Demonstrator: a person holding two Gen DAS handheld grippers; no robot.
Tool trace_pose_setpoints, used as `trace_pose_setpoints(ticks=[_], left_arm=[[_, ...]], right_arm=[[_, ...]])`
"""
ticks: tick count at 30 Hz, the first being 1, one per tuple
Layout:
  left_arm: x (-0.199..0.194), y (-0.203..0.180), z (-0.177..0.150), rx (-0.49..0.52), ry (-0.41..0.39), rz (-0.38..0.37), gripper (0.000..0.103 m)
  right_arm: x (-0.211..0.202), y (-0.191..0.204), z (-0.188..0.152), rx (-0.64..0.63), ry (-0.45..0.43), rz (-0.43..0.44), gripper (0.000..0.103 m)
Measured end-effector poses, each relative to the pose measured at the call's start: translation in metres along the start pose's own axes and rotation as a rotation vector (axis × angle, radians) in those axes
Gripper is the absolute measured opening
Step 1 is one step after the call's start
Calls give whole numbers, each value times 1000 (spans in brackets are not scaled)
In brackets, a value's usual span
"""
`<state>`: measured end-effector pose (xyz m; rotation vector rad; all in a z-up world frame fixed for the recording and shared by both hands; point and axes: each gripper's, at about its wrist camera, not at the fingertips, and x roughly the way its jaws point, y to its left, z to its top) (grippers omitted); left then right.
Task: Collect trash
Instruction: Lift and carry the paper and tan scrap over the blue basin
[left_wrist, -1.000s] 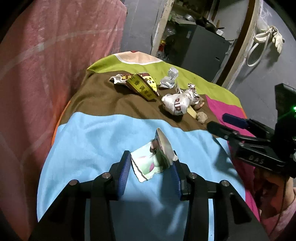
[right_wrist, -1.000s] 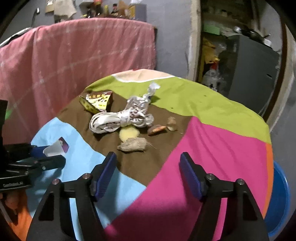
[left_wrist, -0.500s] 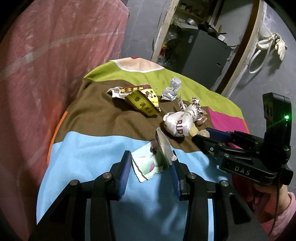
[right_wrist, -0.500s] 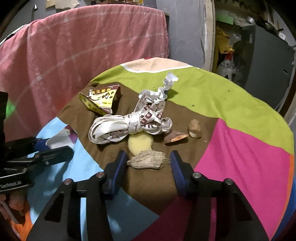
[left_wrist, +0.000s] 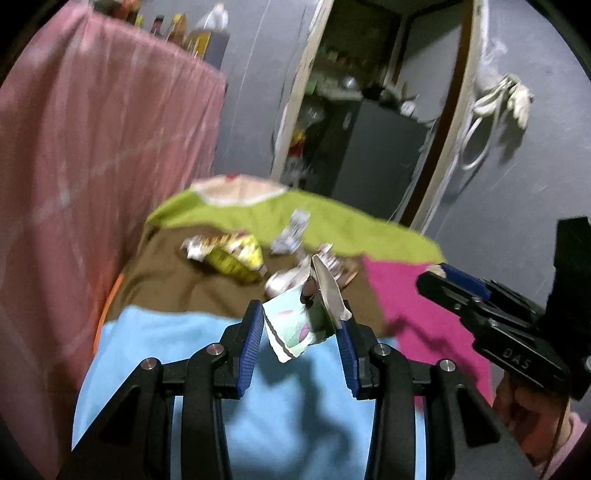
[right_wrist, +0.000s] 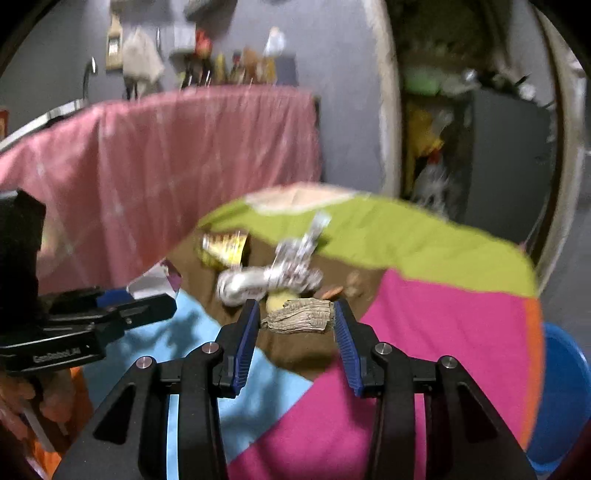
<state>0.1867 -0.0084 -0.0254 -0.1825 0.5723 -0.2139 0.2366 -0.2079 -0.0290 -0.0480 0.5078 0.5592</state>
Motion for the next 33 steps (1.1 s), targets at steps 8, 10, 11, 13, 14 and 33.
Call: trace_pose_setpoints(ticks=[8,10,11,13,14,33], left_arm=[[-26,-53,27,61,-209,-59,34],[-30,-65,36,78,-262,-72,34],[-33,-74,40,86,-294,-82,34],[-36,-85,46,93,-336,-106,34],[-36,-94,50,99,-359,-120,34],[-12,-238,64,214,-523,-306,35]], right_arm=[[-85,-6,19,-39,-270,-159,39],[-103,-9,23,-45,-327,-197,39],[-111,-10,24,-48,-354,-219,39],[-130,-14,26,-57,-406,-263,39],[-138,-15,27,-62,-432,-286,39],[-231,-104,6,-71,-616,-622,39]])
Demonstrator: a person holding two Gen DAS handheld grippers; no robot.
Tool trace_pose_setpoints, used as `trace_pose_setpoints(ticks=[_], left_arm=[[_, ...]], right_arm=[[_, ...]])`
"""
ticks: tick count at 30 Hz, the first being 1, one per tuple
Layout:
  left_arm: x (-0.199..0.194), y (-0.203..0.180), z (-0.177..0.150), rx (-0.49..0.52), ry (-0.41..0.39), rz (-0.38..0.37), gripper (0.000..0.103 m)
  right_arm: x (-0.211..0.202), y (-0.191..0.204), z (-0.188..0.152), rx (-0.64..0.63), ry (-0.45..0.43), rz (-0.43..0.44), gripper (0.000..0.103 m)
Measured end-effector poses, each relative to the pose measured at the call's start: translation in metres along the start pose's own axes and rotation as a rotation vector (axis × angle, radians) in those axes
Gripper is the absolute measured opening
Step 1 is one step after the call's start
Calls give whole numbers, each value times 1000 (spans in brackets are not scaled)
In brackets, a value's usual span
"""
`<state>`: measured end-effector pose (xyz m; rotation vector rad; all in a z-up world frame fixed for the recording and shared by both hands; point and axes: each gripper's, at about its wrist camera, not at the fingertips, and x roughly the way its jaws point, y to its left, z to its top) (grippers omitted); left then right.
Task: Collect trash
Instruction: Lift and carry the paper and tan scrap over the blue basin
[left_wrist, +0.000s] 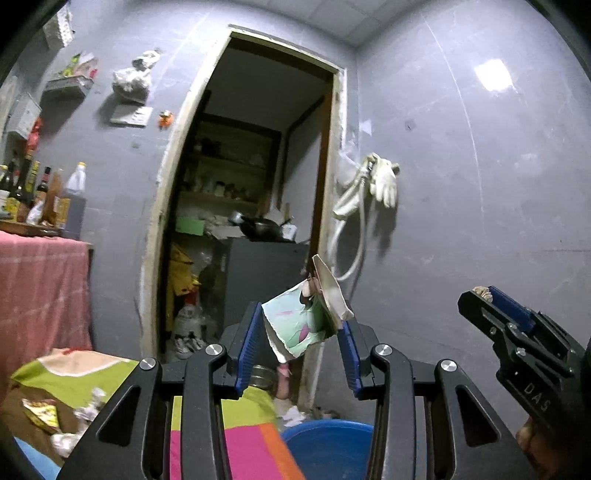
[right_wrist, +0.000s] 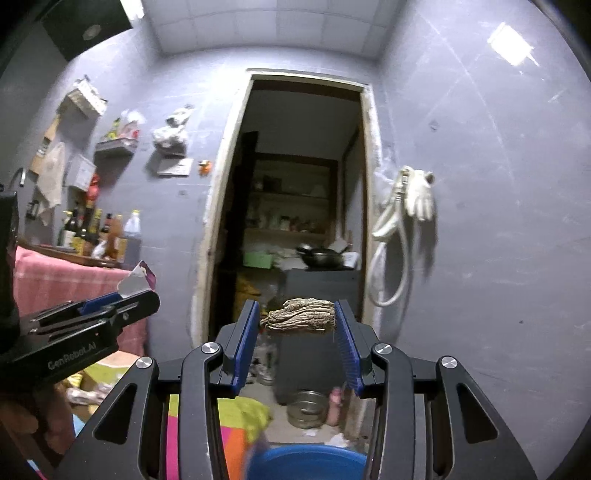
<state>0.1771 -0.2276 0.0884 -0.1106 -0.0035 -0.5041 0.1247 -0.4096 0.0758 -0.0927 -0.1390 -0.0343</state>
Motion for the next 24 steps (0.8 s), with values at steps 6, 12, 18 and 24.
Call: trace_pose_setpoints(ticks=[6,12,18,24], left_arm=[[34,-21,-20,7,41,-3,36],[69,-32,-52,2,146,-3,36],[103,-31,-82,-25,289,-4,36],[122,-31,-106,-33,384,2,36]], right_arm=[[6,-33,-21,19,29,-55,39],[17,-56,-50,47,88,-79,39],[30,-70,-87,95,199,-79,40],[42,-80,-115,149,299,-72,40]])
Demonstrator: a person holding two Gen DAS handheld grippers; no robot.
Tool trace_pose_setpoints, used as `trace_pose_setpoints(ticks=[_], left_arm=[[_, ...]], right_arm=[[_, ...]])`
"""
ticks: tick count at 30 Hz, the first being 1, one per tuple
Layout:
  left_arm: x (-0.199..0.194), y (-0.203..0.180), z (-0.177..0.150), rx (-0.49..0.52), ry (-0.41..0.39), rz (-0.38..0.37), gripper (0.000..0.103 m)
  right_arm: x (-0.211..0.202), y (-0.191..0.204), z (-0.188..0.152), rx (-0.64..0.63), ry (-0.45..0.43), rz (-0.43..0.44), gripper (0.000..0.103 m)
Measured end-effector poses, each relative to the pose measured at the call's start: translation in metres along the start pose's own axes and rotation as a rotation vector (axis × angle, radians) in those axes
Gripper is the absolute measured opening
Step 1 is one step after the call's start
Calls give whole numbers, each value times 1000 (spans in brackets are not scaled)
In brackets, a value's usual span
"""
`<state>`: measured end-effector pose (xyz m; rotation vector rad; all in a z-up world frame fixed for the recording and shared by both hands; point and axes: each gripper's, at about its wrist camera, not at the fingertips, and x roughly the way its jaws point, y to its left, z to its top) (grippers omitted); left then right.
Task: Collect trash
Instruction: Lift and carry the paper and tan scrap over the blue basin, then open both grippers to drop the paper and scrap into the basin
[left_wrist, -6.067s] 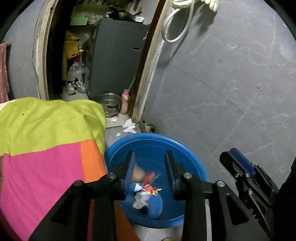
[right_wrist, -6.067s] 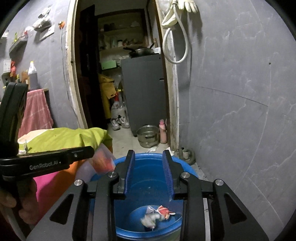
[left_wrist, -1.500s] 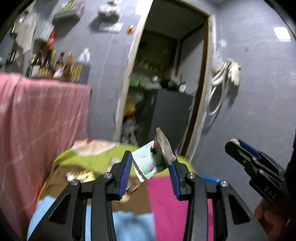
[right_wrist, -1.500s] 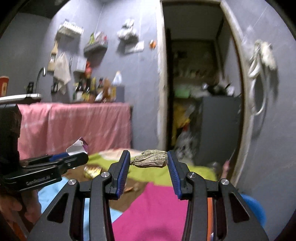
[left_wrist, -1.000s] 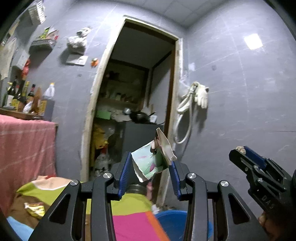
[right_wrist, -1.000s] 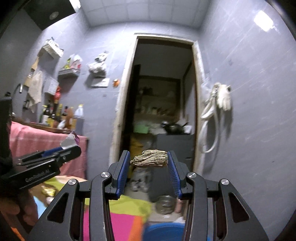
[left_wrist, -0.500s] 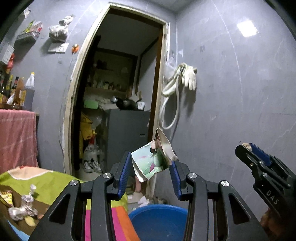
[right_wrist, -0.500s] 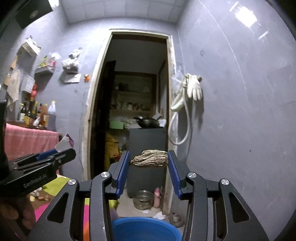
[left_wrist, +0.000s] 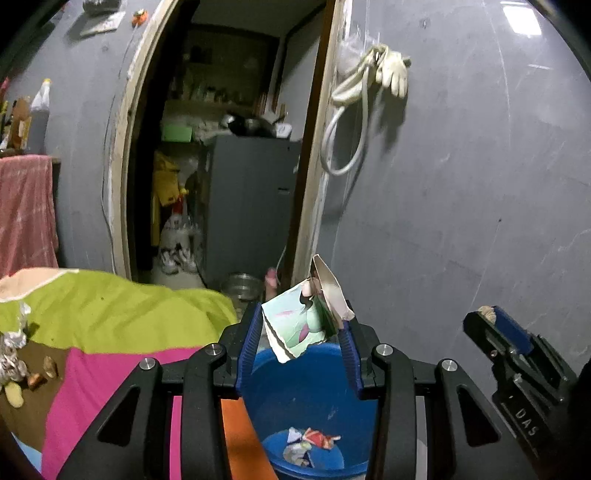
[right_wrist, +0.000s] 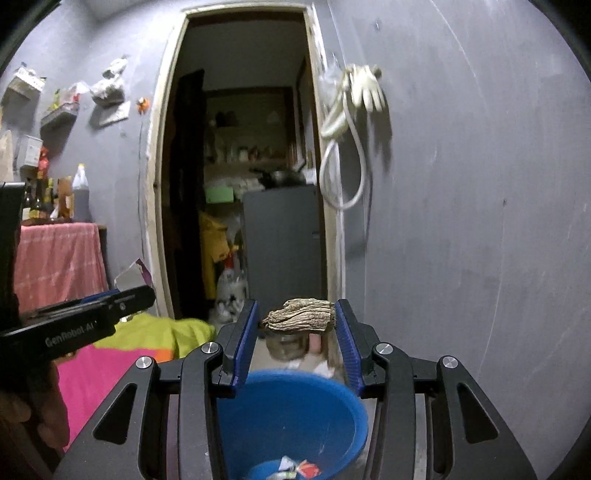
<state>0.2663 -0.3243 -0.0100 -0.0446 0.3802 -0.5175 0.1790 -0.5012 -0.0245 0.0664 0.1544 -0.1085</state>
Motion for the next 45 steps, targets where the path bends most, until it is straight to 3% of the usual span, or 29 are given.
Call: trace_pose_setpoints(ticks=[21,25,27,41,45], left_arm=[[56,23,-33,-75,274,-39,37],[55,23,-31,-80,285,-50,39],[54,23,-30,-82,289,-52,40],[39,17,-14,-92,269,-119,49],[22,18,-6,-106,208,-126,62]], right_arm=[[47,-5,-32,62,243,72,40],[48,-7,-31,65,256,79,42],[47,-7,-31,63,248,77,48],[26,-9,-6,42,177,33,55],[14,-6,6,29,149,25,58]])
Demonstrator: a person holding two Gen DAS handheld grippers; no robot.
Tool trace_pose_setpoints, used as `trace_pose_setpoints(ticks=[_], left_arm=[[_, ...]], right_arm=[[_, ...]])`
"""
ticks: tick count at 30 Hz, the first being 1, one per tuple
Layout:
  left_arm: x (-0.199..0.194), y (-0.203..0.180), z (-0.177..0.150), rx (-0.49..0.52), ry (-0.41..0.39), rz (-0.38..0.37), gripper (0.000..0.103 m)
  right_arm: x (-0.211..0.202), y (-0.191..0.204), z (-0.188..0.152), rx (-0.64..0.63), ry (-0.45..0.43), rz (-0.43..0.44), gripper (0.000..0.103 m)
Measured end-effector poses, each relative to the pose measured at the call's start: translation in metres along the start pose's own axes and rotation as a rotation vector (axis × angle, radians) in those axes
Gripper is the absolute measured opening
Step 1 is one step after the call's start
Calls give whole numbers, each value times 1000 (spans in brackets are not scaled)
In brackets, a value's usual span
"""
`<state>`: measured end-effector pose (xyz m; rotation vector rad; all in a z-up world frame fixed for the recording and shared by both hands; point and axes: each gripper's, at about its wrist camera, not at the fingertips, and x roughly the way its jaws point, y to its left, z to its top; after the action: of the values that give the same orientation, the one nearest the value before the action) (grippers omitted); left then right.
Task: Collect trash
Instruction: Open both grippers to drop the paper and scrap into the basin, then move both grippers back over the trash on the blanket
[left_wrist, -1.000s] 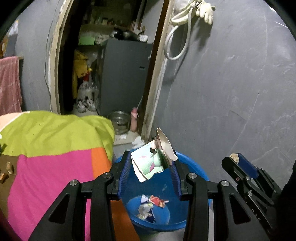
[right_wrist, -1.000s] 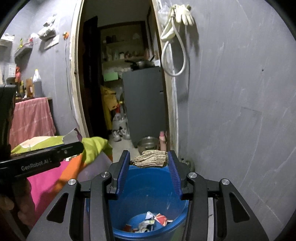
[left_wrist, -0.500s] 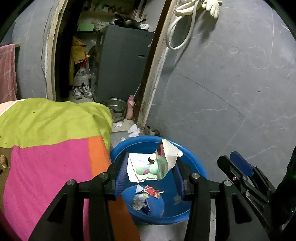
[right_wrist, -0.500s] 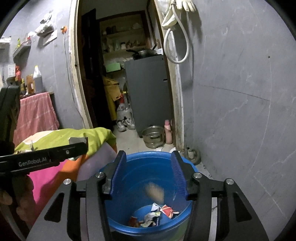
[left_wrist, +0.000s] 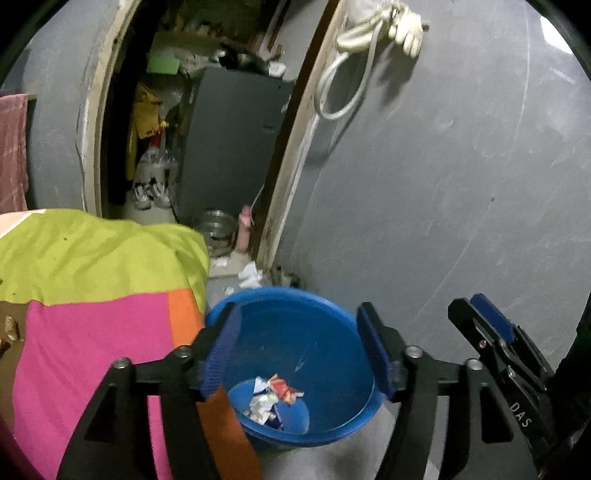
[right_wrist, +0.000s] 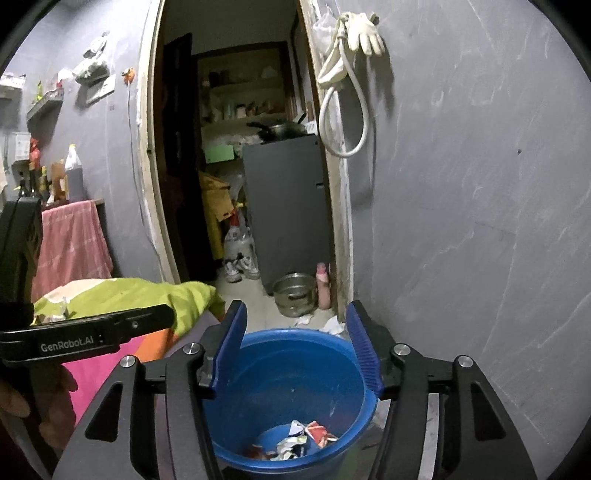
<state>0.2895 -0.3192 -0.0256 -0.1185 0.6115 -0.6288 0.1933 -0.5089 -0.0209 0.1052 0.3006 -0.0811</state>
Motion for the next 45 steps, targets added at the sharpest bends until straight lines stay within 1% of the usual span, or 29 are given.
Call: trace_pose_setpoints(ticks=[1,2,3,5,7,9,10,11,13,15,16,17,18,23,27,31,36,40,45], left_arm=[[-6,0,2,0,-18,0,63],[-14,1,5,-1,-37,3,65],[-19,1,7,-2,-48,5,66],[-35,3,15,-7,-89,24,75],[-53,7,21,-10,-135,39,79],[-73,13,26,-1,-183,62,84],[-82,17,28,3,-202,70,86],[-92,21,29,6,-221,80,92],[-115,32,30,-3,-269,103,99],[-134,41,31,-11,-302,114,99],[-142,44,31,-11,-310,119,100],[-152,49,31,-9,-321,130,100],[-161,53,30,-2,-333,141,100],[-202,71,23,20,-379,182,100],[-234,93,15,16,-410,234,100],[-265,120,4,21,-442,338,100],[-285,160,-12,-1,-468,517,100],[-289,192,-31,-35,-444,574,100],[-285,227,-49,-60,-361,594,100]], right_arm=[[-6,2,3,-7,-14,-3,60],[-11,4,6,-11,-28,-3,66],[-14,7,9,-13,-38,-4,69],[-24,12,17,-27,-64,-6,69],[-32,19,26,-37,-90,-2,71],[-42,26,34,-44,-119,7,78],[-46,30,37,-48,-130,10,78],[-51,35,41,-55,-146,14,79],[-60,46,48,-67,-172,29,83],[-68,57,53,-70,-198,47,92],[-72,62,56,-70,-212,54,95],[-75,67,57,-69,-223,61,100],[-80,74,59,-67,-237,72,103],[-91,108,66,-78,-272,115,103],[-98,135,66,-76,-295,163,103],[-96,164,63,-76,-315,218,103],[-85,202,56,-99,-320,258,103],[-66,236,48,-134,-275,314,103],[-39,264,33,-187,-172,368,103]])
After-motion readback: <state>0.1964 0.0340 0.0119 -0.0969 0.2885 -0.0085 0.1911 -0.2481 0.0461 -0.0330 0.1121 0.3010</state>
